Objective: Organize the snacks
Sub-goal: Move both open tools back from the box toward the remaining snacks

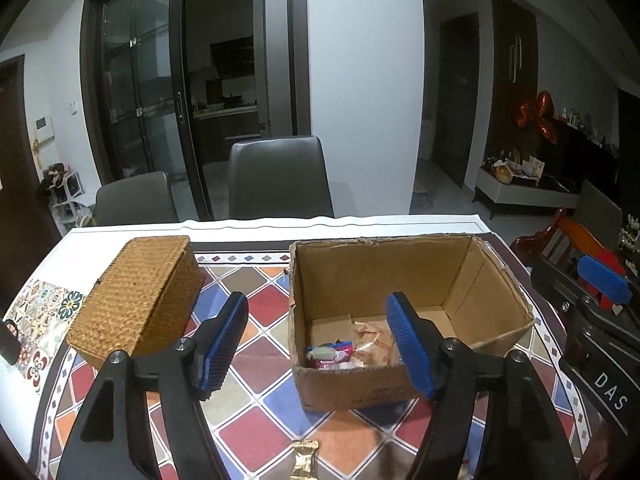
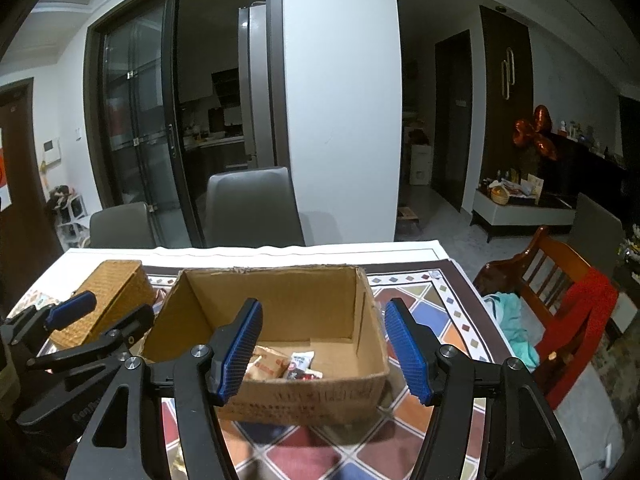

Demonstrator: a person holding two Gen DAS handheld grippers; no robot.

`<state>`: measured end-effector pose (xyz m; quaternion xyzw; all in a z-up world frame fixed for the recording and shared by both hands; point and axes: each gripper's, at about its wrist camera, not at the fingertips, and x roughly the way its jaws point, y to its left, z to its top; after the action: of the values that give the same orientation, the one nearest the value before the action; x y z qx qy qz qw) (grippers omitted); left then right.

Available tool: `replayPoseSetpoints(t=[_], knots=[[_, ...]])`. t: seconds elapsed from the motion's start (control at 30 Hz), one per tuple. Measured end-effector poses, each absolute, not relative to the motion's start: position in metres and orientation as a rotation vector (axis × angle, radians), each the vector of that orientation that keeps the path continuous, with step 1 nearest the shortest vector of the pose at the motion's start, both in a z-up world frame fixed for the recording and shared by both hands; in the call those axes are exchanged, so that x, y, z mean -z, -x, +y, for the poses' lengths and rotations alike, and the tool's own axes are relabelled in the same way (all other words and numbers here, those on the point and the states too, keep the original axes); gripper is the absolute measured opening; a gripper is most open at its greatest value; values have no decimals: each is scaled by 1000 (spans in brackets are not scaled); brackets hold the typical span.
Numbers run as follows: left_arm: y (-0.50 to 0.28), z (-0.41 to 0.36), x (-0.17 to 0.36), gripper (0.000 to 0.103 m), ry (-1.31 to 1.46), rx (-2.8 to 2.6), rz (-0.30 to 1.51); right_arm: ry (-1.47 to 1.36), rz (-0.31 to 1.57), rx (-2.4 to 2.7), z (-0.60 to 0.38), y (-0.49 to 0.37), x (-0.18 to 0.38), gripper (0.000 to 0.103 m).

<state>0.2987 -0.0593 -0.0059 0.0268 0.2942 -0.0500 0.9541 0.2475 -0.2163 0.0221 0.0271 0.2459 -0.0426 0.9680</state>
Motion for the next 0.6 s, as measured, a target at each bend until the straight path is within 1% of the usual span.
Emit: replayPoseSetpoints(t=[0.23,0.3,0.6], knots=[[-284,-53,4,76,-63,94,585,-56,492,108,-217,-230,-25,65],[-280,-51,5,76,-62,95,588,-57,490,114,-216,-227,-26,70],[-262,-46,10,80,-68,92,592,-51,483,131,-211,-208,-23,74]])
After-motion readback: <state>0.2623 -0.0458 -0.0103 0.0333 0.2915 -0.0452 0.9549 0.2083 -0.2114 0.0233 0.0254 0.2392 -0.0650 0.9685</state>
